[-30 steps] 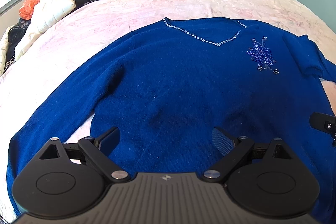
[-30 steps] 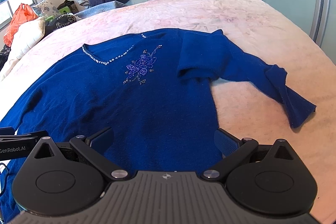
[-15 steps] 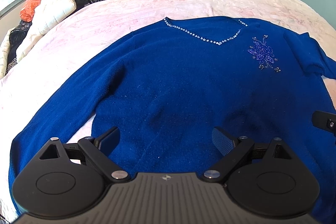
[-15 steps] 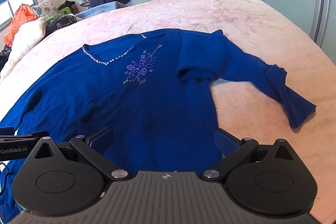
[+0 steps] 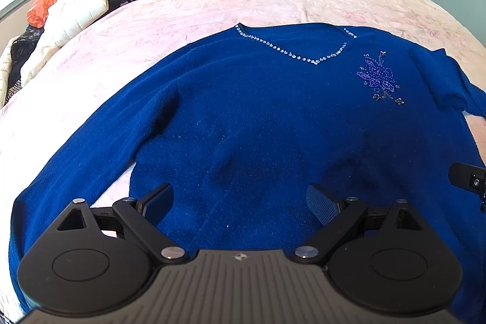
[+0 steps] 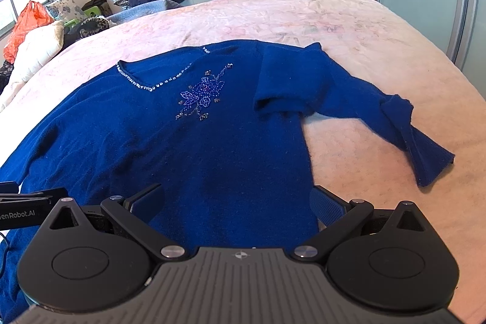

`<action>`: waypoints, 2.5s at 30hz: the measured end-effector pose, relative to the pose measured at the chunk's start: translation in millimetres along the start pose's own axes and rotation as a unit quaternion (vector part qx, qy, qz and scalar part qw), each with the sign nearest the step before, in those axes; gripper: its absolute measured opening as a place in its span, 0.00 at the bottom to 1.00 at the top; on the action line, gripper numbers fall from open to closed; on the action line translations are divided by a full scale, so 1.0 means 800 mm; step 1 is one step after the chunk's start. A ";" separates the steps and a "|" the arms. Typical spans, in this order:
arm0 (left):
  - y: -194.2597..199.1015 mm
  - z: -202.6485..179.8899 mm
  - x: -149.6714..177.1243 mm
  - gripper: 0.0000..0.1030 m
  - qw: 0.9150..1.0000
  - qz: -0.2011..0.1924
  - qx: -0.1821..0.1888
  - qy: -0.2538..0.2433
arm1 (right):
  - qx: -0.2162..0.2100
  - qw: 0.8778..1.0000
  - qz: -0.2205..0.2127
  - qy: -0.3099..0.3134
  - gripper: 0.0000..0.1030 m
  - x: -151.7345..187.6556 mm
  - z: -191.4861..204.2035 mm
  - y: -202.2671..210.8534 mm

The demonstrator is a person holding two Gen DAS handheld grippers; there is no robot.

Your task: Fold small clothes

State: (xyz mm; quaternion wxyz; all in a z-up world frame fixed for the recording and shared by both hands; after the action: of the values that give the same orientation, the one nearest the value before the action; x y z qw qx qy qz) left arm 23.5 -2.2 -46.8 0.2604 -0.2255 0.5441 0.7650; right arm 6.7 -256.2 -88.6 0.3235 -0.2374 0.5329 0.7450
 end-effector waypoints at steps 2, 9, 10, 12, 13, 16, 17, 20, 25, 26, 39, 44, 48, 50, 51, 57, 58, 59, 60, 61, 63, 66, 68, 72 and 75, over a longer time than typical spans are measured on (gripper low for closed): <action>0.000 0.000 0.000 0.92 1.000 0.000 0.000 0.000 | 0.000 1.000 0.000 -0.001 1.00 0.000 0.000 0.001; -0.001 0.000 0.001 0.92 1.000 0.001 -0.003 -0.003 | 0.012 0.994 -0.075 0.079 0.99 -0.003 -0.019 0.028; -0.002 0.000 0.001 0.92 1.000 0.002 -0.004 -0.003 | 0.043 0.990 -0.088 0.100 0.99 -0.005 -0.031 0.034; -0.003 -0.002 0.001 0.92 1.000 0.006 -0.003 -0.003 | 0.114 0.981 -0.098 0.126 0.97 -0.007 -0.061 0.043; -0.004 -0.003 0.001 0.92 1.000 0.007 -0.003 -0.003 | 0.139 0.977 -0.098 0.130 0.95 -0.007 -0.078 0.045; -0.004 -0.011 0.002 0.92 1.000 0.005 -0.002 -0.014 | 0.159 0.978 -0.075 0.110 0.87 -0.006 -0.133 0.041; -0.003 -0.013 0.003 0.92 1.000 0.003 -0.003 -0.019 | 0.154 0.981 -0.066 0.100 0.85 -0.004 -0.148 0.036; -0.001 -0.019 0.004 0.92 0.999 -0.001 -0.007 -0.033 | 0.129 0.987 -0.047 0.077 0.66 0.003 -0.180 0.019; -0.002 -0.017 0.003 0.92 0.999 0.001 -0.010 -0.030 | 0.108 0.991 -0.072 0.041 0.20 -0.013 -0.191 0.039; -0.003 -0.016 0.003 0.92 1.000 0.003 -0.009 -0.030 | 0.084 0.993 -0.083 0.013 0.19 -0.017 -0.197 0.049; -0.005 -0.016 0.003 0.92 0.999 0.006 -0.009 -0.031 | -0.143 0.789 -0.314 -0.509 0.33 0.062 -0.382 0.165; -0.006 -0.019 0.002 0.92 0.999 0.006 -0.011 -0.035 | 0.132 0.900 -0.299 -0.289 0.51 0.038 -0.322 0.189; -0.004 -0.023 0.005 0.92 0.999 0.005 -0.008 -0.043 | 0.159 0.972 -0.172 -0.022 0.55 -0.007 -0.217 0.117; -0.003 -0.024 0.005 0.92 0.999 0.002 -0.010 -0.046 | 0.139 0.981 -0.114 0.070 0.56 -0.009 -0.175 0.073; -0.002 -0.023 0.004 0.92 0.999 0.002 -0.010 -0.045 | 0.140 0.980 -0.090 0.109 0.56 -0.012 -0.164 0.056; -0.007 -0.020 0.004 0.92 0.999 0.010 -0.011 -0.039 | 0.220 0.964 -0.048 0.143 0.41 -0.003 -0.177 0.005; -0.007 -0.020 0.003 0.92 0.999 0.010 -0.011 -0.039 | 0.216 0.969 -0.056 0.109 0.14 -0.010 -0.188 0.016; -0.007 -0.020 0.003 0.92 0.999 0.011 -0.011 -0.039 | 0.202 0.974 -0.075 0.075 0.02 -0.015 -0.198 0.025; -0.007 -0.021 0.003 0.92 0.999 0.010 -0.010 -0.040 | 0.174 0.979 -0.097 0.031 0.03 -0.020 -0.209 0.038; -0.007 -0.021 0.003 0.92 0.999 0.010 -0.010 -0.041 | 0.138 0.983 -0.122 -0.019 0.03 -0.016 -0.233 0.068; -0.007 -0.022 0.002 0.92 0.999 0.009 -0.011 -0.043 | 0.050 0.978 -0.165 -0.120 0.04 -0.023 -0.260 0.100; -0.007 -0.024 0.003 0.92 0.999 0.011 -0.010 -0.044 | -0.074 0.939 -0.232 -0.244 0.04 -0.019 -0.303 0.147; -0.007 -0.025 0.003 0.92 0.999 0.011 -0.009 -0.046 | -0.093 0.919 -0.260 -0.282 0.04 -0.014 -0.326 0.174; -0.009 -0.027 0.002 0.92 0.999 0.013 -0.010 -0.051 | 0.008 0.918 -0.268 -0.292 0.07 -0.008 -0.369 0.200; -0.009 -0.031 0.002 0.92 0.998 0.014 -0.010 -0.056 | 0.050 0.917 -0.237 -0.315 0.34 -0.011 -0.406 0.163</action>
State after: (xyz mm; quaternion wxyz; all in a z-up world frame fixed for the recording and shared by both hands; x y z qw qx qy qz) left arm 28.7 -23.2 -60.4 0.2775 -0.1778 0.5241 0.7853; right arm -80.2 -595.3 -102.5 0.6535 -0.0931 0.3679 0.6549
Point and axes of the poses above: each gripper's, at about its wrist camera, not at the fingertips, and y roughly against the way its jaws point, z to its left, x to its underside, the point moved 4 cm from there along -y, roughly the way its jaws point, and after that the axes turned 13 degrees about -x, right-handed, at the moved point
